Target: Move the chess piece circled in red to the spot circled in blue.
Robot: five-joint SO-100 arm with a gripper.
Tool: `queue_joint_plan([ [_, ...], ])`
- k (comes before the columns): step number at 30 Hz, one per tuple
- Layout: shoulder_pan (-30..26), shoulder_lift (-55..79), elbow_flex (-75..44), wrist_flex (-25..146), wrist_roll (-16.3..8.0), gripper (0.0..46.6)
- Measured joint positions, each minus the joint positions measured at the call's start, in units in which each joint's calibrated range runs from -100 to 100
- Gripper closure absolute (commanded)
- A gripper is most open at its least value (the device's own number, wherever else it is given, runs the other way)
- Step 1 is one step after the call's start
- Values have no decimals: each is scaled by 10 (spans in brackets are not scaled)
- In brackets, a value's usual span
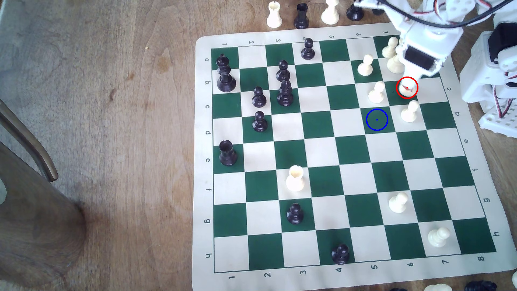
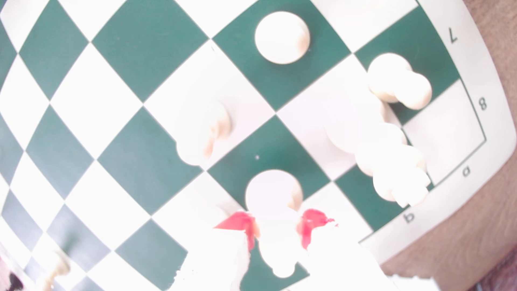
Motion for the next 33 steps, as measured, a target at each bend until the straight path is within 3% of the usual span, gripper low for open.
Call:
queue_joint_plan([
  [16, -44, 62, -277, 151, -6, 464],
  [27, -151, 140, -268, 78, -31, 464],
  [33, -158, 178, -241, 28, -33, 464],
])
